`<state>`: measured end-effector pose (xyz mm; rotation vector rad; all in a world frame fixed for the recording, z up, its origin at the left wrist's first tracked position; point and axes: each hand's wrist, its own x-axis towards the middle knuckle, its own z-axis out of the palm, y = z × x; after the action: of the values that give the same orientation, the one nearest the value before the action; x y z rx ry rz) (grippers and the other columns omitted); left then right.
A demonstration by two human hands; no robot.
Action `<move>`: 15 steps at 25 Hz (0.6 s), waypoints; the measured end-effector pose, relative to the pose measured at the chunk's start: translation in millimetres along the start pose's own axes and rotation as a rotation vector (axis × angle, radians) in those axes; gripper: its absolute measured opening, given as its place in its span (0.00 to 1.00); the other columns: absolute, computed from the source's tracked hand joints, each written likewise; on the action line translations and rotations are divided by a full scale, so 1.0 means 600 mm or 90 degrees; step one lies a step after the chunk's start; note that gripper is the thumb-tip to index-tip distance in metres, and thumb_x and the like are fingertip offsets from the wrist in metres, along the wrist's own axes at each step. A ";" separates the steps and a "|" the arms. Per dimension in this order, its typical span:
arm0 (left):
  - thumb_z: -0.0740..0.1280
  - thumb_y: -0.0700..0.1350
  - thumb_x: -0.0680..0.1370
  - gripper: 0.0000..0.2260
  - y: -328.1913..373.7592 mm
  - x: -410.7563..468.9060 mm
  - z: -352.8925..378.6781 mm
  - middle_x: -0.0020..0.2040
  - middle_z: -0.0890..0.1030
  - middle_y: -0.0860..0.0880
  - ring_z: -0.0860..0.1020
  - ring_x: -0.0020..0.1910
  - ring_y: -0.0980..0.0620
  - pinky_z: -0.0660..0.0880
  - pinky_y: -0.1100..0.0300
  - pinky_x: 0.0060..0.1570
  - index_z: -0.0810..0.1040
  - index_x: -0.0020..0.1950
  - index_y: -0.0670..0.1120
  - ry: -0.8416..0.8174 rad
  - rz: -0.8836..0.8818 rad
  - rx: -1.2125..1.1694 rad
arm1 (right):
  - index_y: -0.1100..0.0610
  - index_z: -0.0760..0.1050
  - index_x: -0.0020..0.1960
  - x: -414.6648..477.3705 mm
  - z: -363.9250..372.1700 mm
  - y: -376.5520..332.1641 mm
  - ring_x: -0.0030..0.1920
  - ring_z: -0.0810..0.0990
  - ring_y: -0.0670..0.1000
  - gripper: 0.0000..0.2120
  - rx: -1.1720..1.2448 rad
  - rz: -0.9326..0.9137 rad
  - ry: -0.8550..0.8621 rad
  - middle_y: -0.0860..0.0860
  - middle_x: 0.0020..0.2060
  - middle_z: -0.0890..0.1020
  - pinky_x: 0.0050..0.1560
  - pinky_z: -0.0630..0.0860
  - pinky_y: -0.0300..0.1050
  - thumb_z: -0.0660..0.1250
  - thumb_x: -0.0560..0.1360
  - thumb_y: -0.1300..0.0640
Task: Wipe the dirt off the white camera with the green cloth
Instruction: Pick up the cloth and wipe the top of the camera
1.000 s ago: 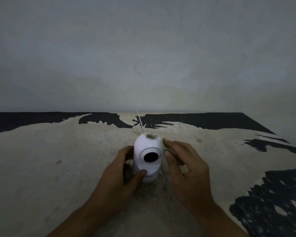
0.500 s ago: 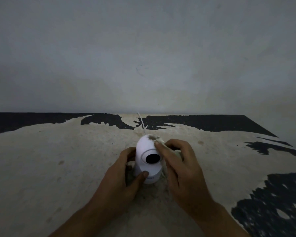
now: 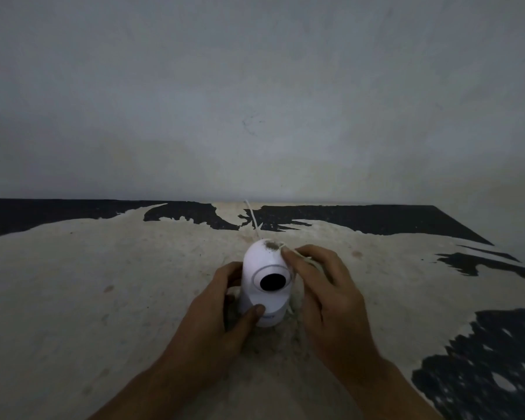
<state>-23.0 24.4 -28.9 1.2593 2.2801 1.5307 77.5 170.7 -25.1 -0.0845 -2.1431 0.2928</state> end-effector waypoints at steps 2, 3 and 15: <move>0.67 0.53 0.70 0.26 0.001 -0.001 -0.001 0.53 0.64 0.72 0.66 0.48 0.74 0.65 0.78 0.45 0.57 0.62 0.62 -0.003 0.006 -0.003 | 0.61 0.73 0.65 0.000 0.002 0.009 0.56 0.76 0.49 0.18 0.049 0.079 0.002 0.57 0.56 0.78 0.59 0.74 0.38 0.54 0.79 0.58; 0.67 0.53 0.71 0.26 0.002 -0.001 -0.001 0.52 0.63 0.72 0.66 0.48 0.74 0.65 0.78 0.44 0.57 0.61 0.62 -0.004 0.005 -0.007 | 0.60 0.73 0.65 0.001 0.001 0.010 0.56 0.76 0.47 0.19 0.062 0.098 0.001 0.56 0.56 0.78 0.58 0.74 0.36 0.54 0.78 0.59; 0.67 0.53 0.71 0.27 -0.005 0.000 0.002 0.58 0.67 0.64 0.69 0.52 0.66 0.66 0.76 0.47 0.58 0.65 0.59 0.007 0.017 0.002 | 0.59 0.75 0.63 0.001 -0.007 -0.001 0.56 0.74 0.38 0.16 0.094 0.145 -0.013 0.51 0.55 0.78 0.56 0.69 0.26 0.58 0.77 0.64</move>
<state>-23.9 24.8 -31.8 1.2898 2.2826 1.5464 80.6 171.1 -22.4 -0.2412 -2.1277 0.5851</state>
